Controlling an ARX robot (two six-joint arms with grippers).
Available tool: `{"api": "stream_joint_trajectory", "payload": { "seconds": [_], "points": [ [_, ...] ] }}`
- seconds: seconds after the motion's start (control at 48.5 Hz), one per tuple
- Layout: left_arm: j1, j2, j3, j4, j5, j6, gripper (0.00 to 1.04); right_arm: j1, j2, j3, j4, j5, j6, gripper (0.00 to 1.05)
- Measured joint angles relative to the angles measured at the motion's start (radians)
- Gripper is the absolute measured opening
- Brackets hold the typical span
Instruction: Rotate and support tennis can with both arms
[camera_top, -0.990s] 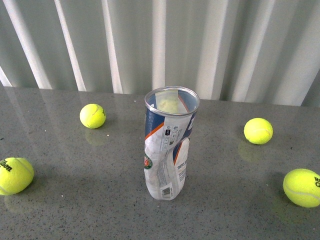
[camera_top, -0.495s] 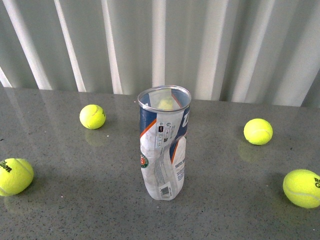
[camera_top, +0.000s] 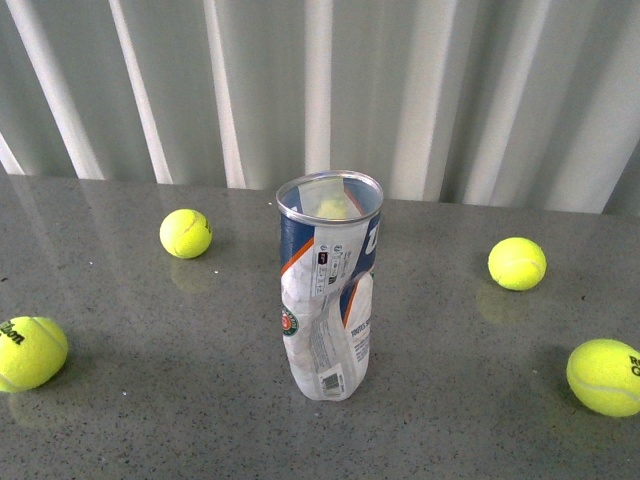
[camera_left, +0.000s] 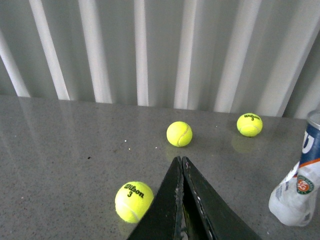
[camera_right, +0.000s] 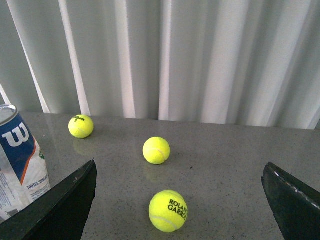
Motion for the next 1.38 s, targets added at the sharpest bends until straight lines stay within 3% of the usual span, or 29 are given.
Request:
{"api": "stream_joint_trajectory", "payload": {
  "seconds": [0.309,0.412,0.66,0.825,0.969,1.196,1.258,1.381],
  "points": [
    [0.0,-0.072,0.0,-0.054,0.0,0.0,0.04,0.0,0.0,0.0,0.0,0.0,0.0,0.98],
    [0.0,-0.227,0.0,-0.225,0.0,0.0,0.04,0.0,0.0,0.0,0.0,0.0,0.0,0.98],
    [0.0,-0.243,0.0,-0.23,0.0,-0.001,0.04,0.0,0.0,0.0,0.0,0.0,0.0,0.98],
    [0.0,-0.243,0.0,-0.231,0.0,-0.001,0.3,0.0,0.0,0.0,0.0,0.0,0.0,0.98],
    [0.0,-0.244,0.0,-0.231,0.0,-0.001,0.6,0.0,0.0,0.0,0.0,0.0,0.0,0.98],
    [0.0,-0.244,0.0,-0.231,0.0,-0.001,0.94,0.0,0.0,0.0,0.0,0.0,0.0,0.98],
    [0.0,-0.244,0.0,-0.231,0.0,0.0,1.0,0.0,0.0,0.0,0.0,0.0,0.0,0.98],
    [0.0,-0.244,0.0,-0.231,0.0,-0.001,0.98,0.0,0.0,0.0,0.0,0.0,0.0,0.98]
  ]
}}
